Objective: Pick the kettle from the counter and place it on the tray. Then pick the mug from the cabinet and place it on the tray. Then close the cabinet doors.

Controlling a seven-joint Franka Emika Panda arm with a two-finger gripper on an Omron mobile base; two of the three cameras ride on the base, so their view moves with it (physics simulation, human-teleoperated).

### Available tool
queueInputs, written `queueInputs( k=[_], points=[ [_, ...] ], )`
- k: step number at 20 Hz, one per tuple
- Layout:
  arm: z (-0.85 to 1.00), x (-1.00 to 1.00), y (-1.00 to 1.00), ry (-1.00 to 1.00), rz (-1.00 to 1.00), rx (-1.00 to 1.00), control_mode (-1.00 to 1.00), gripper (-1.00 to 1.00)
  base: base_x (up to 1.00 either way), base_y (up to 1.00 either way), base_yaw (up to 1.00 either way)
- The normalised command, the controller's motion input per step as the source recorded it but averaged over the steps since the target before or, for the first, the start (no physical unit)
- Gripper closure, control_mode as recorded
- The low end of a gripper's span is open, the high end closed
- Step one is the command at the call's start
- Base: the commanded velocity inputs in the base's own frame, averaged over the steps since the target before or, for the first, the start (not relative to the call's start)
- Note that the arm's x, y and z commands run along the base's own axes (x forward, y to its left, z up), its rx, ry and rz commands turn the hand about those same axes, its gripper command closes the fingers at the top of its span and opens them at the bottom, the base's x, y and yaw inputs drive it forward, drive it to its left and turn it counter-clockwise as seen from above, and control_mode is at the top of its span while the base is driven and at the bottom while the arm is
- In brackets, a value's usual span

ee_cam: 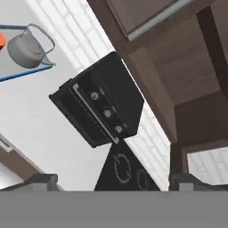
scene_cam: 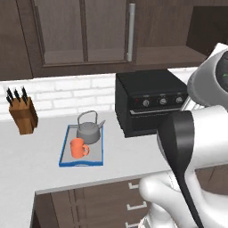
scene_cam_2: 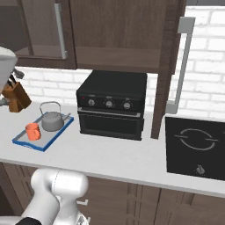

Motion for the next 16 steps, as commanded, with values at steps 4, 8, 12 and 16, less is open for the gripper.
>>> queueInputs(
  k=[4, 8, 12, 16],
  points=[
    [-0.01, -0.03, -0.56, -0.25, -0.38, 0.22, -1.0, -1.0, 0.0, 0.0, 0.0],
    [-0.12, 0.0, -0.57, -0.36, -0.35, 0.21, -1.0, -1.0, 0.0, 0.0, 0.0],
    [-0.1, -0.09, -0.67, -0.23, -0.16, 0.13, -1.0, -1.0, 0.0, 0.0, 0.0],
    [0.0, -0.31, -0.7, 0.06, -0.03, 0.0, -1.0, -1.0, 0.0, 0.0, 0.0]
  ],
)
